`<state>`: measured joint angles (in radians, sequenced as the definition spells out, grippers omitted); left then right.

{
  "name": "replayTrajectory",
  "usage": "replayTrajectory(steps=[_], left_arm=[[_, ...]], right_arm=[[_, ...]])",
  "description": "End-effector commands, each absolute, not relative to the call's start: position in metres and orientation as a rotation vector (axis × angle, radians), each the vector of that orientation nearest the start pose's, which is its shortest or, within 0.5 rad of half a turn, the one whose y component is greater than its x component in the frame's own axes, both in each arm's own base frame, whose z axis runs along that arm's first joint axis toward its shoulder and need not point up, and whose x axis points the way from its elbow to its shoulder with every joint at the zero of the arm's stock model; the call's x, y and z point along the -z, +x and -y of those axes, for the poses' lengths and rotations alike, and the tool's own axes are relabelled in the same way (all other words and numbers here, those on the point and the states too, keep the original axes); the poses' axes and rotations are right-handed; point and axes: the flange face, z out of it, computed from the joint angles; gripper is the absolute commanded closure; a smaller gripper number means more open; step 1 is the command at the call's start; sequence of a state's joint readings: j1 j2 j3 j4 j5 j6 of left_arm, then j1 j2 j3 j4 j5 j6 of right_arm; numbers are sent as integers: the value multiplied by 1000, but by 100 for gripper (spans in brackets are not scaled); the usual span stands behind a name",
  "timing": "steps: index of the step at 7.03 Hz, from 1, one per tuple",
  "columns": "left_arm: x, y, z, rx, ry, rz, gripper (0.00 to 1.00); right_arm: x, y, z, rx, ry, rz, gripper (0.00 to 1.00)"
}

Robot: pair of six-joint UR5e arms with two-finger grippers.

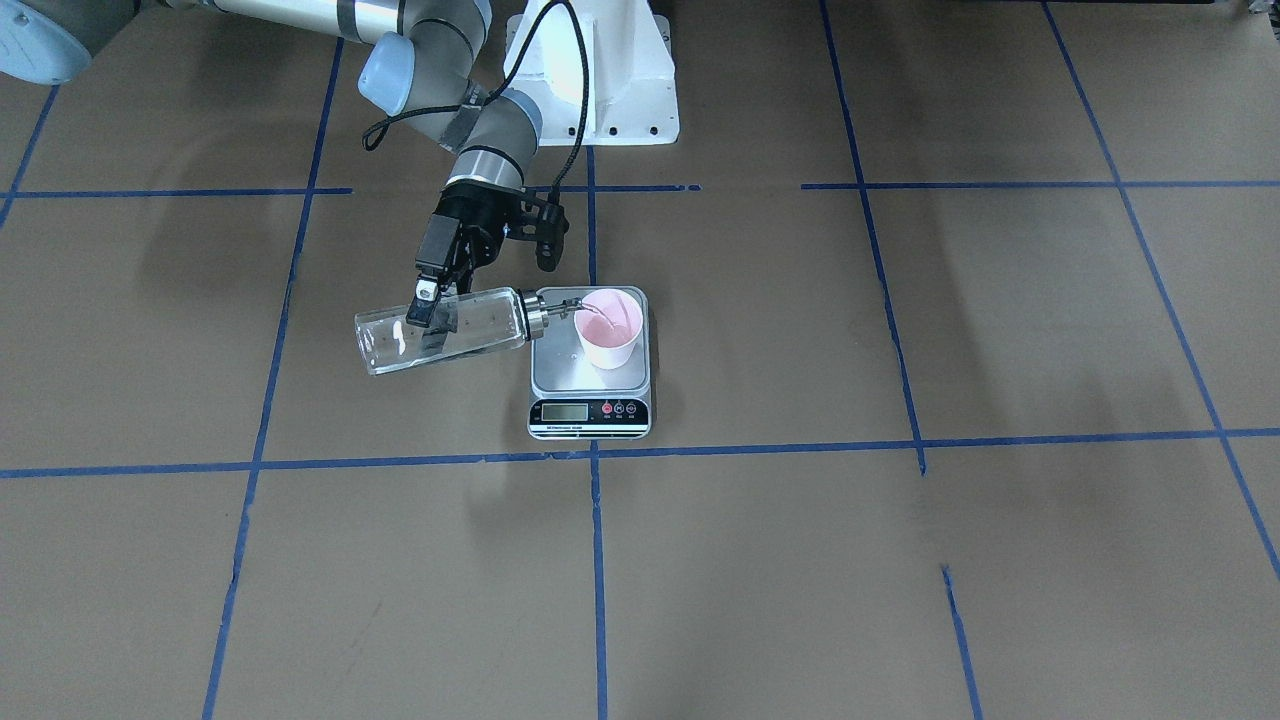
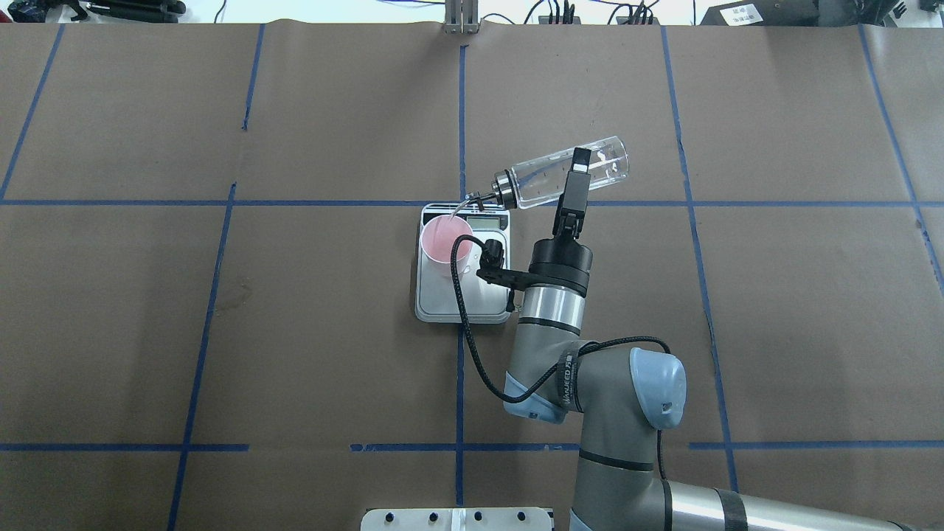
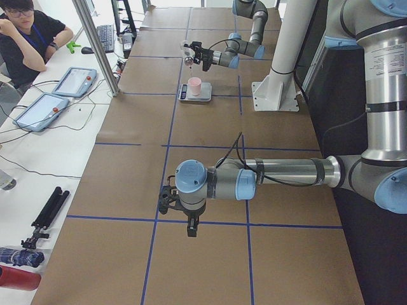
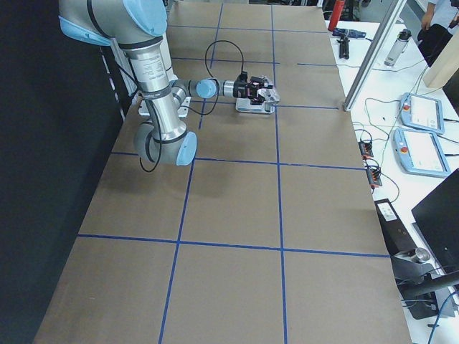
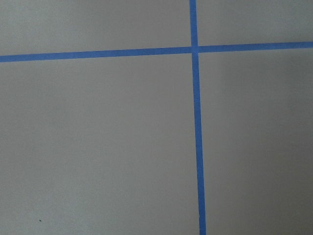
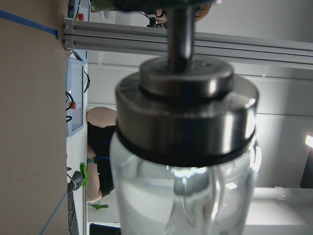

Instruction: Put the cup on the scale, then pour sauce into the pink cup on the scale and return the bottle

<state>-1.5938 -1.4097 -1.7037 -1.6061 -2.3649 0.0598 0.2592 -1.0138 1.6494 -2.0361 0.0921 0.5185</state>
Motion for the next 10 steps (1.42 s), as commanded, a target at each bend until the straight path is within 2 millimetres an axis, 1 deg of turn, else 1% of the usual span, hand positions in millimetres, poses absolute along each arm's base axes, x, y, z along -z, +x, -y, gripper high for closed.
replayTrajectory(steps=[1,8,10], left_arm=[[-663,-72,422,-37,37,-792,0],[-661,-72,423,-40,42,-792,0],[-660,-72,423,-40,44,-792,0]], right_arm=[[-282,-560,388,516,1271,-799,100],[-283,-559,388,498,1280,-783,100],[-283,-560,388,457,1294,-746,100]])
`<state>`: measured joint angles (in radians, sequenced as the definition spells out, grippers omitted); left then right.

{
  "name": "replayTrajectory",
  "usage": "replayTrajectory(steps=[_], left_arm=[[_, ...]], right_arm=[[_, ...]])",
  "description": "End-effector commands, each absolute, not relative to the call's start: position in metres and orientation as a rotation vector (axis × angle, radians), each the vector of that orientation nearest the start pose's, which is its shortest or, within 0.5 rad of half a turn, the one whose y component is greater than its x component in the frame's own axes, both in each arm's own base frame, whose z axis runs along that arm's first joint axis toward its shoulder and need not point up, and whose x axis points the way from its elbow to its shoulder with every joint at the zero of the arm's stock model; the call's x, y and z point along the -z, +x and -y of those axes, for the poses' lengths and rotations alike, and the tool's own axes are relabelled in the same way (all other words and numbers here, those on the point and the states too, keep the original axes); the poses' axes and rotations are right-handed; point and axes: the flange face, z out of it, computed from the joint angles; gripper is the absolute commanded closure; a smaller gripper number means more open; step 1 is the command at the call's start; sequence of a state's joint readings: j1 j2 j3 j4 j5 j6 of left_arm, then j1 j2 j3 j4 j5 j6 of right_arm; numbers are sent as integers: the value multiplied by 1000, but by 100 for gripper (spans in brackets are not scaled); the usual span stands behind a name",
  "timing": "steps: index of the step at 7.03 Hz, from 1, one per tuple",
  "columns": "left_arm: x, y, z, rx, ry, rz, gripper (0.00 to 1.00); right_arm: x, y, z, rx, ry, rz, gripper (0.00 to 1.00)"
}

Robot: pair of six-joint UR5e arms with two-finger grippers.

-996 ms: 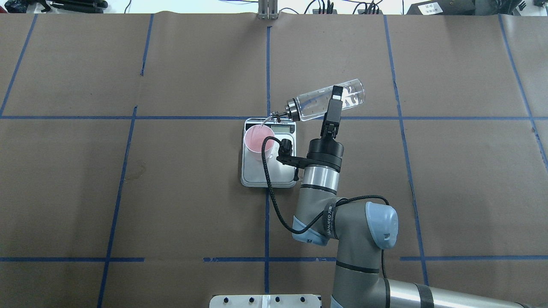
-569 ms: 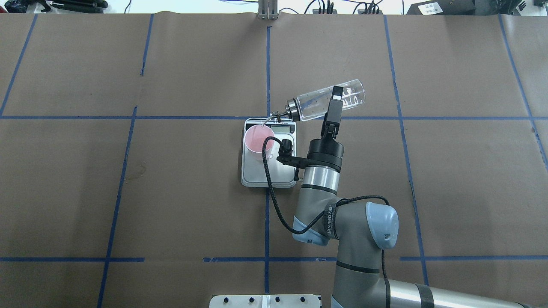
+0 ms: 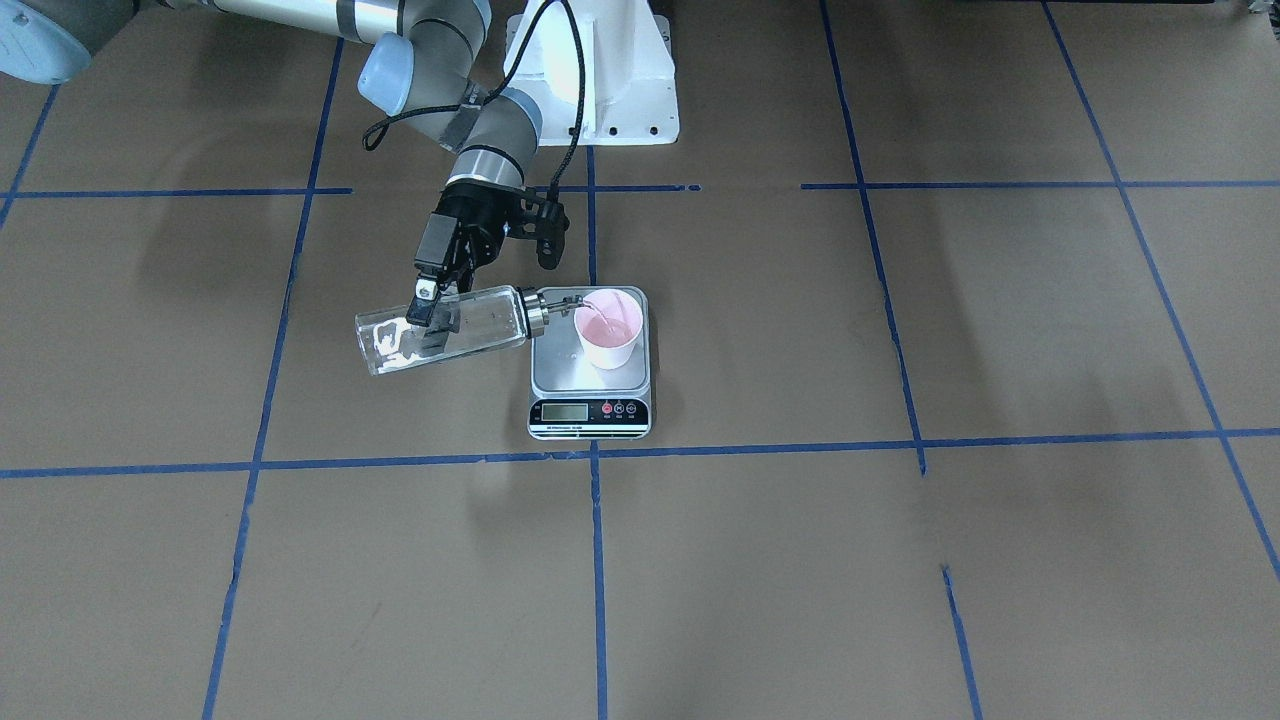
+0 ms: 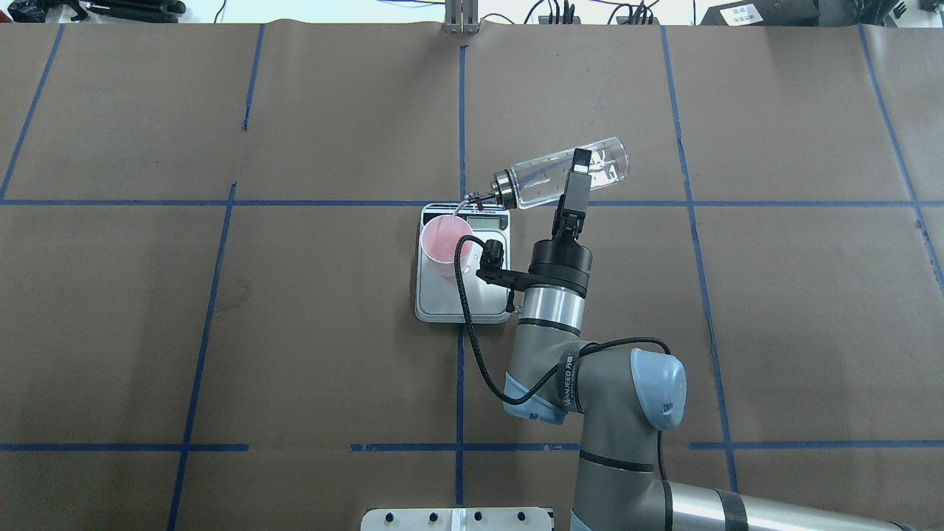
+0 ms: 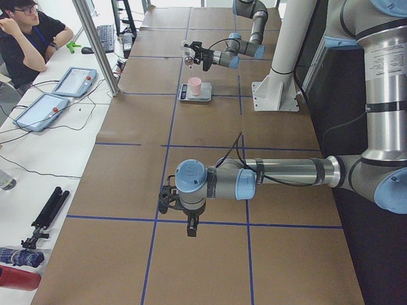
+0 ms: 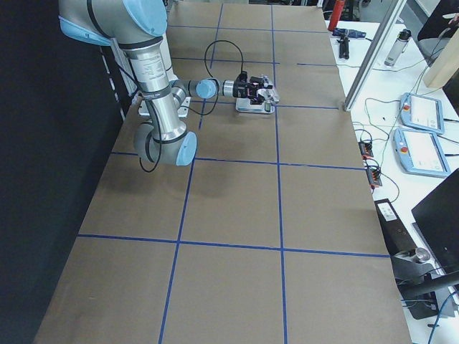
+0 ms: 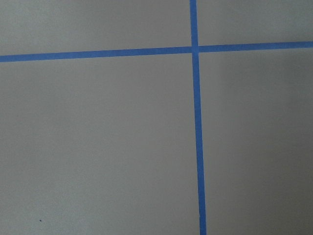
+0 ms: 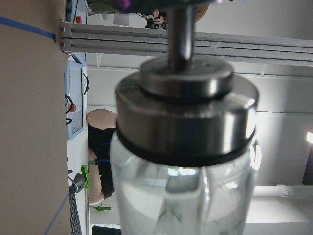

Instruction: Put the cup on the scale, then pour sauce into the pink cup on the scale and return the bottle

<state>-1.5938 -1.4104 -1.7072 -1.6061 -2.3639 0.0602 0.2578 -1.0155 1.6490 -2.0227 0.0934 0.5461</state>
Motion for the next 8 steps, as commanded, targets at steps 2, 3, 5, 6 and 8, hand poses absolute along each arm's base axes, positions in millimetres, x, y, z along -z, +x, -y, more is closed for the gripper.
replayTrajectory(steps=[2,3,5,6,8], left_arm=[[-656,-72,424,-43,53,-792,0],[-655,-72,424,-44,55,-792,0],[-654,-72,425,-47,60,-791,0],[-654,-72,425,-49,59,-790,0],[-652,-72,426,-51,66,-791,0]], right_arm=[[-285,-567,376,376,1307,-616,100],[-281,-568,370,336,1295,-535,100],[-265,-571,353,235,1270,-285,100],[-264,-572,348,179,1248,-132,100],[-272,-557,338,53,1220,227,100]])
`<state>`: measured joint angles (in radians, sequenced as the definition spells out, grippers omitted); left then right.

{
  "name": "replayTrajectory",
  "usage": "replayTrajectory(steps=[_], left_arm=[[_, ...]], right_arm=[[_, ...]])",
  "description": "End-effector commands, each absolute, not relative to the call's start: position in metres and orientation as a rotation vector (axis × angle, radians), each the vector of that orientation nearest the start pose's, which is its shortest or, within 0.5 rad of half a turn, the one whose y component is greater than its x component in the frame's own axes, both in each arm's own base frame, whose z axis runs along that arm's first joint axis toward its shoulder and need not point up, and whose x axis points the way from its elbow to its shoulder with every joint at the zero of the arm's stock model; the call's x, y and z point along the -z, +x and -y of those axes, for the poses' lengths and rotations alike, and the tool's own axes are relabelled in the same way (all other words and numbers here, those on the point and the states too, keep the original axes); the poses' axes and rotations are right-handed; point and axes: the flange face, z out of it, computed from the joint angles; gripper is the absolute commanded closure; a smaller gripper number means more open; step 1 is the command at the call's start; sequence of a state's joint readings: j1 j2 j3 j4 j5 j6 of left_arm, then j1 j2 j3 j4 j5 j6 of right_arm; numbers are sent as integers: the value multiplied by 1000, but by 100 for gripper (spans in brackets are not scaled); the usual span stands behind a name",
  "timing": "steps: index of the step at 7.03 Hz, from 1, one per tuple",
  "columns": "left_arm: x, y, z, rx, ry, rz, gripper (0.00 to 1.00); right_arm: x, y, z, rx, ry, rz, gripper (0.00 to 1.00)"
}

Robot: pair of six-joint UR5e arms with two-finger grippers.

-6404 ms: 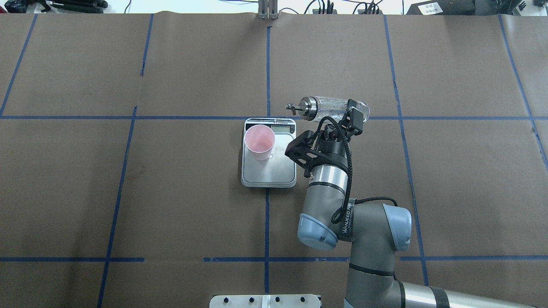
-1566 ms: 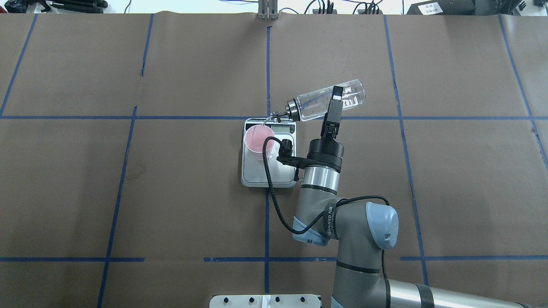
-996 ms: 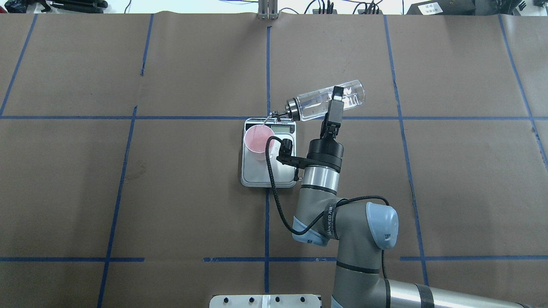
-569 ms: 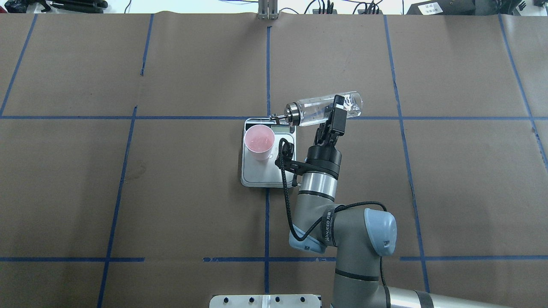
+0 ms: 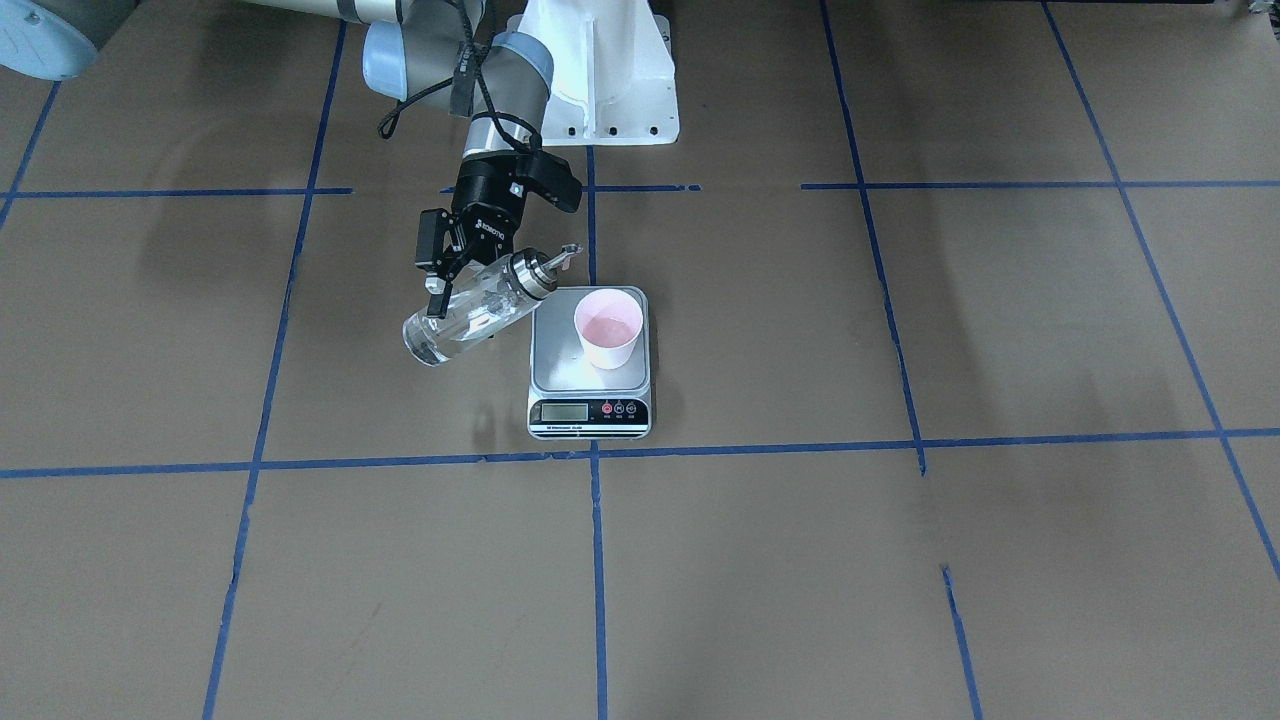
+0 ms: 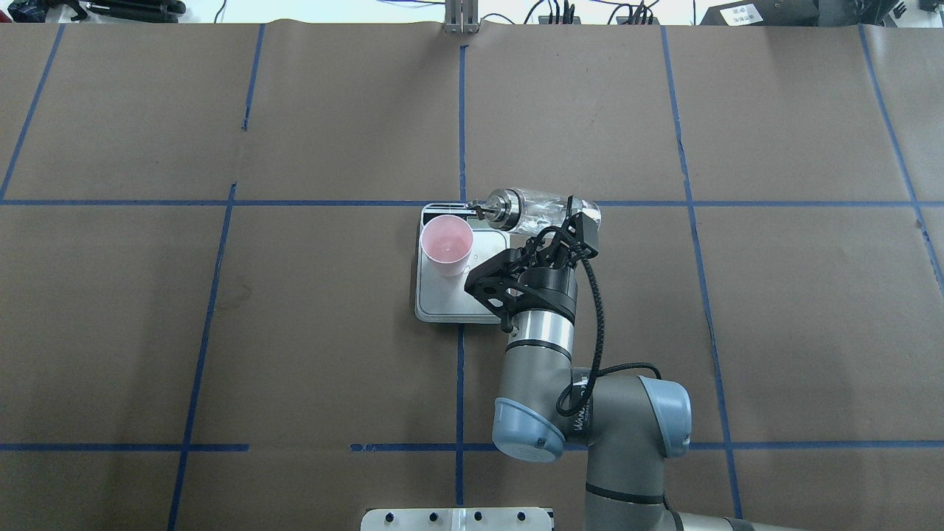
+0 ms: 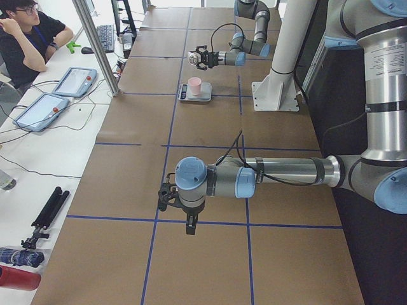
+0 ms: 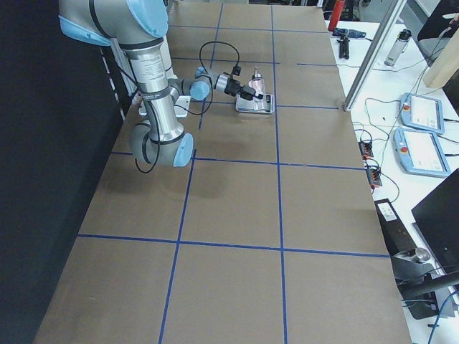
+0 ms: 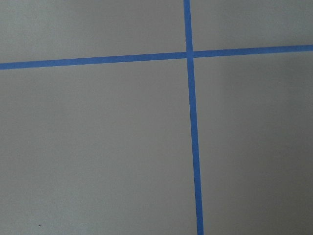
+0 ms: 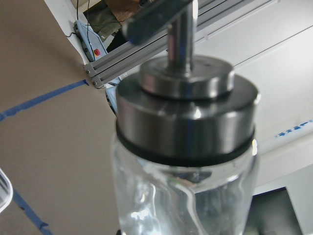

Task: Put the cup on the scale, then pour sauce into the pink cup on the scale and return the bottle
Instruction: 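Turn the glass bottle upright with the right gripper, then carry the bottle back with the right gripper and set it down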

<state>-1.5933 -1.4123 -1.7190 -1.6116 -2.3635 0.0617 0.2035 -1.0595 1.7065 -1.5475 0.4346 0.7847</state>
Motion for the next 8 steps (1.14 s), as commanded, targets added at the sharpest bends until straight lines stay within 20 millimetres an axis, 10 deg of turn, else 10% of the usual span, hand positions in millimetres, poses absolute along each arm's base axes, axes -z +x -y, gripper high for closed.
replayTrajectory(steps=[1,4,8], left_arm=[[-651,-72,426,-52,69,-791,0],[-646,-72,427,-60,81,-787,0],[-638,-73,427,-66,96,-780,0]], right_arm=[[-275,-541,332,8,1215,364,100],[-312,-509,326,-275,1152,680,100],[-433,-420,307,-364,1125,840,100]])
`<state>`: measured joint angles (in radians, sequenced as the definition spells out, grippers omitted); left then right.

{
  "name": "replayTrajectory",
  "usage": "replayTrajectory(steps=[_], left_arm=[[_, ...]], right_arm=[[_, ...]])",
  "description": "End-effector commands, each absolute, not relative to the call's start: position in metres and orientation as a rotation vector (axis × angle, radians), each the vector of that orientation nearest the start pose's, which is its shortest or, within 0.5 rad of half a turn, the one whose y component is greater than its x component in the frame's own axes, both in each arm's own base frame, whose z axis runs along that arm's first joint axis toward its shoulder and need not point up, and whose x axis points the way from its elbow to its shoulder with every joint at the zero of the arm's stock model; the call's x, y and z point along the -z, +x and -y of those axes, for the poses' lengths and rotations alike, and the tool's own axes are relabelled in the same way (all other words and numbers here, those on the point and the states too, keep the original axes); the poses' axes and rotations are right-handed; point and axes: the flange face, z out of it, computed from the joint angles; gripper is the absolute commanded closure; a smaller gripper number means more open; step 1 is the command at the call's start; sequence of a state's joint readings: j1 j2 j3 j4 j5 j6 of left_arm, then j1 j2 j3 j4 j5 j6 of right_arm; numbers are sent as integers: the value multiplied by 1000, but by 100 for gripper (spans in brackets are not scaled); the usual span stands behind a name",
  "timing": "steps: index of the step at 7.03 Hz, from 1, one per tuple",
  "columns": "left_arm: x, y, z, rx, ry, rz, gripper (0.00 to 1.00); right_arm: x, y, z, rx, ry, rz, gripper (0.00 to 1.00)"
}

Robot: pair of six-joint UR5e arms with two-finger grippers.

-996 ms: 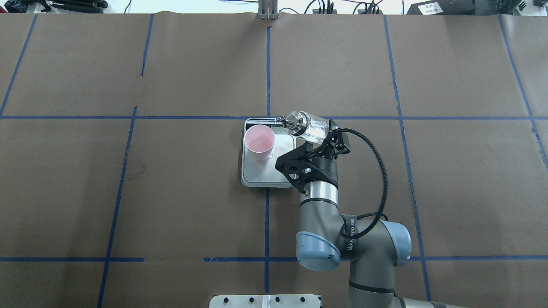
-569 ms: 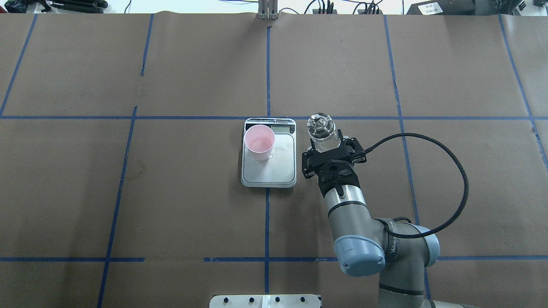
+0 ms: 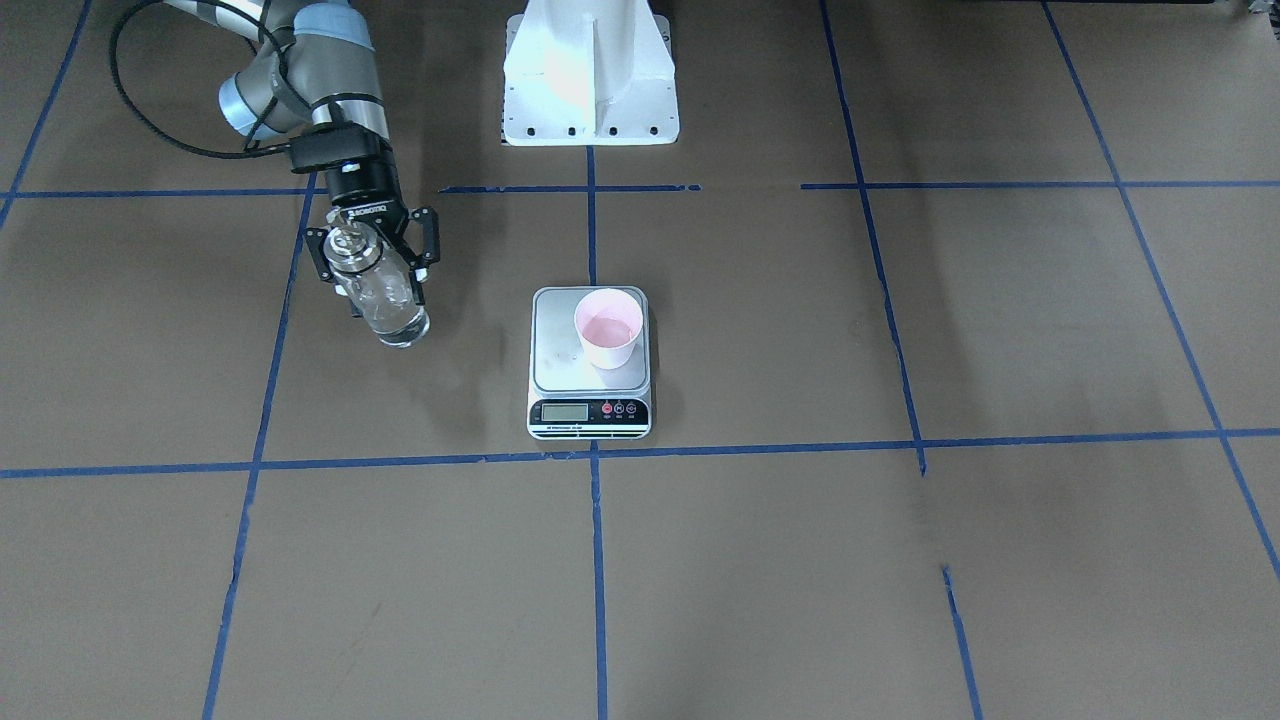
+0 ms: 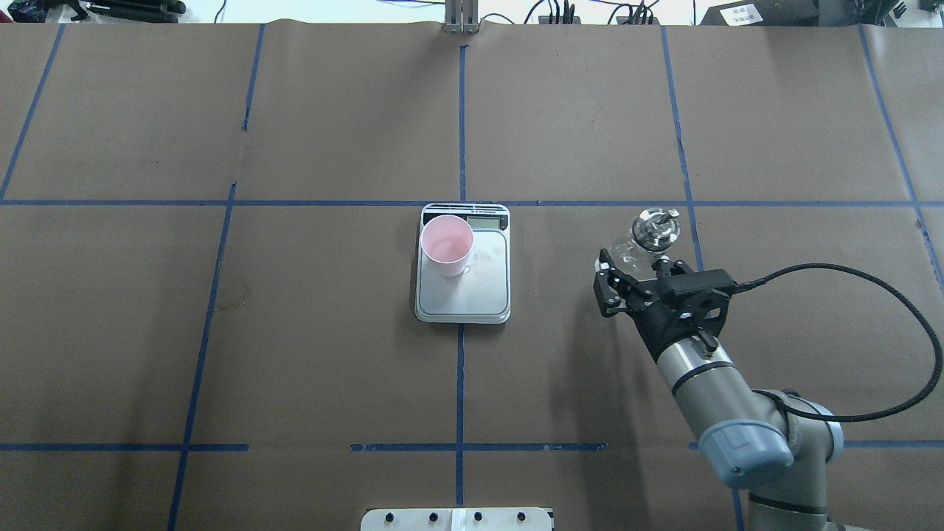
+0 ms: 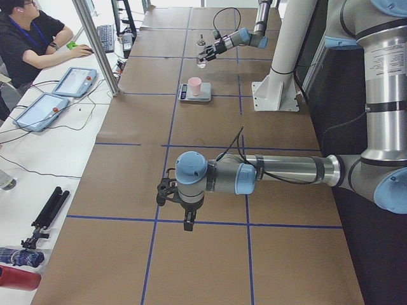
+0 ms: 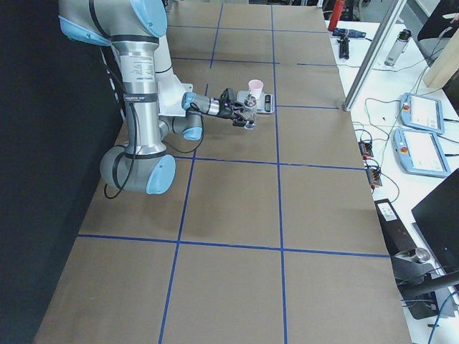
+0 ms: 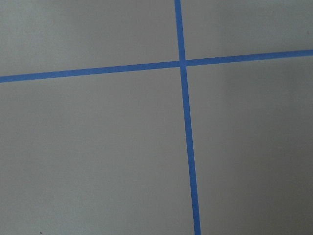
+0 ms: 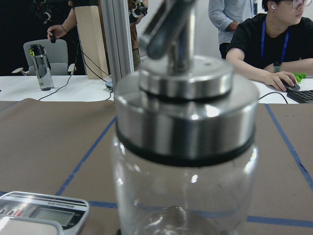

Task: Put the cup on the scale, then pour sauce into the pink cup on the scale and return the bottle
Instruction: 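Carry the bottle back with the right gripper and set it down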

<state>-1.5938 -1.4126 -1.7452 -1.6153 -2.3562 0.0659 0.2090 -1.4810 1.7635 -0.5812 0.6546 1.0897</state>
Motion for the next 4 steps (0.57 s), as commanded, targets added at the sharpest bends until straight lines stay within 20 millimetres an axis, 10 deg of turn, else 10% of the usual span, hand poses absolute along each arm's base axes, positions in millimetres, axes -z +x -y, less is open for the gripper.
replayTrajectory(steps=[1,4], left_arm=[[-638,-73,427,-67,95,-780,0],[-639,-74,426,-65,94,-777,0]], right_arm=[[-456,-410,306,-352,1121,802,100],[-487,-400,312,-364,1117,745,100]])
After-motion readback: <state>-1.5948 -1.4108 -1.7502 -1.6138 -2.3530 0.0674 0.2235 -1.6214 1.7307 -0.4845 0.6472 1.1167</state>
